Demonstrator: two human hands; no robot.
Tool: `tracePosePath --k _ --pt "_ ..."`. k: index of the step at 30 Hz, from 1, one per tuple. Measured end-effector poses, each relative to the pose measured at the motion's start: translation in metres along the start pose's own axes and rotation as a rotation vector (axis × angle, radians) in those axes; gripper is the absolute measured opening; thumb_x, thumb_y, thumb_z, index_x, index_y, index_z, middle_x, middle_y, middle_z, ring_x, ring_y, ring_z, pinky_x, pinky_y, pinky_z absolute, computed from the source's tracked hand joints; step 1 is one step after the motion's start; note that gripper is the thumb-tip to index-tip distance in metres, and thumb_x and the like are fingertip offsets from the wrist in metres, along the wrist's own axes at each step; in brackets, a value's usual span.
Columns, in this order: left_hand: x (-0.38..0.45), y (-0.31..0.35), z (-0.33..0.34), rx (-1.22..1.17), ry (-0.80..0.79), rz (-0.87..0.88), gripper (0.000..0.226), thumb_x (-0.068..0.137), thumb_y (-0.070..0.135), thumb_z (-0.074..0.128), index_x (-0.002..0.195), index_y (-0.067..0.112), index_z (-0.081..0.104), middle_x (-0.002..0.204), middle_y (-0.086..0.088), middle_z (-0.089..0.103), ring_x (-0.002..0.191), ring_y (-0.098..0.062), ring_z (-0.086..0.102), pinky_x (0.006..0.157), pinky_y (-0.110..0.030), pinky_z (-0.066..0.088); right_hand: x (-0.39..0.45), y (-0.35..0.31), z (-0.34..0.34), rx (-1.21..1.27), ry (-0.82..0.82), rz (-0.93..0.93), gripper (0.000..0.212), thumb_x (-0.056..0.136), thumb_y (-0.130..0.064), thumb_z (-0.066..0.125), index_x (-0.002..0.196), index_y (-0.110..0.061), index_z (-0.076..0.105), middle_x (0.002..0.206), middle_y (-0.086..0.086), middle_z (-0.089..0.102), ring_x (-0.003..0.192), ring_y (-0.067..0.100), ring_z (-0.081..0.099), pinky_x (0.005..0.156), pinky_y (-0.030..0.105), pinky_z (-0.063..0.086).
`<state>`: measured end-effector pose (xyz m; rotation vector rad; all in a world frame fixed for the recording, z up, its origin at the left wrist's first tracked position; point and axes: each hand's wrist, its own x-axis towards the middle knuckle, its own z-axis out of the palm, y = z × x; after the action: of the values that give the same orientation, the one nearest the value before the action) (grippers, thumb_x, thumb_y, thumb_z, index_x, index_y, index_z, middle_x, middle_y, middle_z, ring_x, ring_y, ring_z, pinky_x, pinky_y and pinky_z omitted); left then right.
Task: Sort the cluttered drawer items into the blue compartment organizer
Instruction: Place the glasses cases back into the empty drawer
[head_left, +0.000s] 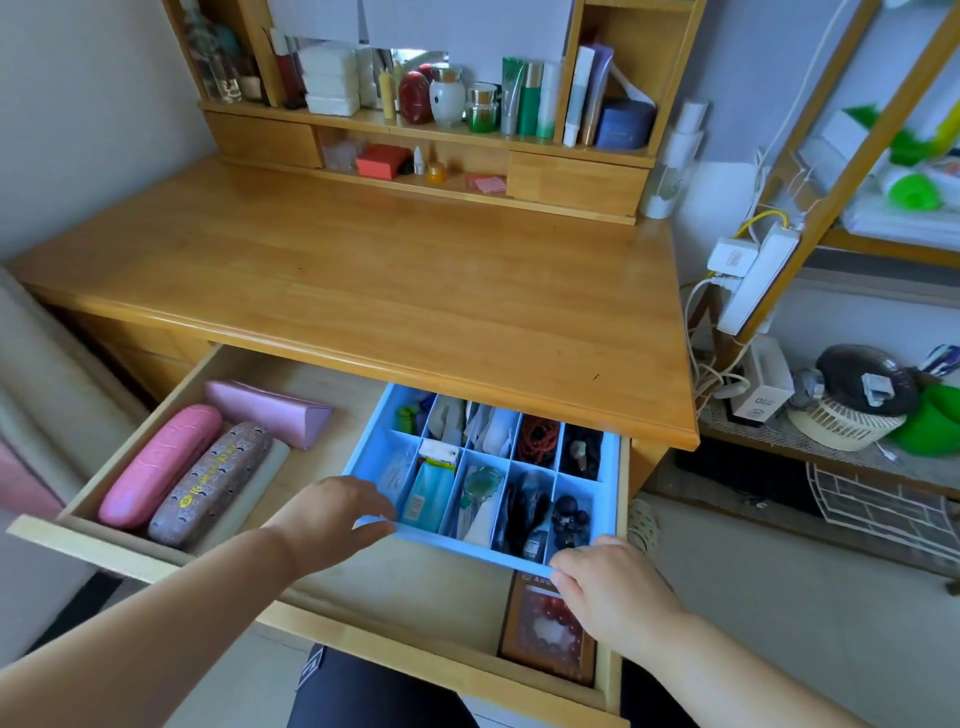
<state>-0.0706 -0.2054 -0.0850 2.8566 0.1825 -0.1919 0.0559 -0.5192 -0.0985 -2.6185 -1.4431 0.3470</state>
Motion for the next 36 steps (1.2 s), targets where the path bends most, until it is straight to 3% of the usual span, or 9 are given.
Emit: tracePosePath --k 5,7,10,14,16,19,23,28,36 --pt "-0.007 0.005 -0.002 -0.002 0.024 0.034 0.026 0.094 0.039 0.050 0.116 0.033 0.065 0.115 0.015 0.062 0.108 -0.007 0.055 0.092 -0.021 0.041 0.001 -0.006 -0.009 0.041 -0.033 0.029 0.031 0.096 -0.037 0.033 0.073 -0.025 0.049 0.072 -0.009 0.053 0.075 0.020 0.048 0.081 0.034 0.045" --pt "-0.016 0.006 -0.003 -0.029 0.105 0.071 0.026 0.093 0.035 0.054 0.115 0.027 0.066 0.115 0.010 0.062 0.108 -0.012 0.056 0.093 -0.025 0.043 -0.002 -0.012 -0.011 0.082 0.066 0.008 0.025 0.095 -0.036 0.040 0.094 -0.029 0.063 0.092 -0.014 0.061 0.087 0.015 0.055 0.086 0.029 0.044" --pt "-0.045 -0.005 0.001 -0.081 0.233 0.100 0.034 0.087 0.051 0.054 0.099 0.023 0.070 0.100 0.008 0.063 0.092 -0.014 0.060 0.082 -0.028 0.049 -0.010 -0.036 -0.006 0.177 0.212 -0.080 0.028 0.088 -0.044 0.043 0.093 -0.032 0.068 0.090 -0.019 0.058 0.081 0.001 0.055 0.070 0.020 0.039" --pt "-0.090 -0.037 0.007 -0.155 -0.082 0.009 0.073 0.070 0.088 0.032 0.101 0.031 0.068 0.091 0.021 0.061 0.086 0.001 0.057 0.080 -0.018 0.045 -0.009 -0.072 0.008 0.415 -0.175 -0.106 0.043 0.082 -0.066 0.045 0.106 -0.038 0.065 0.102 -0.018 0.062 0.093 -0.006 0.054 0.078 0.012 0.041" --pt "-0.098 -0.050 0.007 -0.121 -0.126 0.012 0.079 0.066 0.091 0.034 0.113 0.035 0.064 0.103 0.019 0.064 0.095 0.000 0.058 0.084 -0.018 0.044 -0.005 -0.078 0.010 0.408 -0.234 -0.108 0.055 0.076 -0.072 0.050 0.120 -0.040 0.060 0.117 -0.024 0.060 0.104 -0.011 0.051 0.084 0.003 0.034" --pt "-0.099 -0.059 0.006 -0.067 -0.135 0.009 0.086 0.062 0.094 0.030 0.117 0.035 0.060 0.108 0.016 0.064 0.100 -0.004 0.058 0.086 -0.020 0.044 -0.003 -0.083 0.010 0.358 -0.275 -0.118 0.064 0.073 -0.071 0.053 0.129 -0.039 0.053 0.124 -0.024 0.057 0.112 -0.008 0.051 0.093 0.013 0.039" --pt "-0.101 -0.059 0.009 0.042 -0.012 0.103 0.086 0.068 0.091 0.021 0.110 0.028 0.063 0.099 0.011 0.065 0.092 -0.010 0.062 0.078 -0.024 0.048 -0.004 -0.086 0.012 0.218 -0.222 -0.203 0.050 0.086 -0.056 0.045 0.126 -0.027 0.055 0.119 -0.009 0.062 0.110 0.010 0.056 0.090 0.024 0.045" --pt "-0.082 -0.059 0.004 0.129 0.293 0.301 0.066 0.083 0.077 0.024 0.079 0.028 0.068 0.065 0.014 0.062 0.057 -0.006 0.061 0.046 -0.015 0.044 0.004 -0.073 -0.001 0.204 -0.190 -0.169 0.048 0.089 -0.054 0.045 0.129 -0.029 0.053 0.124 -0.011 0.060 0.114 0.007 0.053 0.091 0.017 0.038" --pt "0.012 -0.070 -0.023 -0.003 0.105 0.083 0.098 0.057 0.097 0.010 0.103 0.029 0.063 0.095 0.012 0.065 0.090 -0.012 0.060 0.077 -0.023 0.043 0.063 -0.034 -0.025 0.177 -0.074 0.010 0.041 0.091 -0.046 0.050 0.129 -0.030 0.055 0.128 -0.012 0.060 0.117 0.008 0.054 0.093 0.022 0.041"
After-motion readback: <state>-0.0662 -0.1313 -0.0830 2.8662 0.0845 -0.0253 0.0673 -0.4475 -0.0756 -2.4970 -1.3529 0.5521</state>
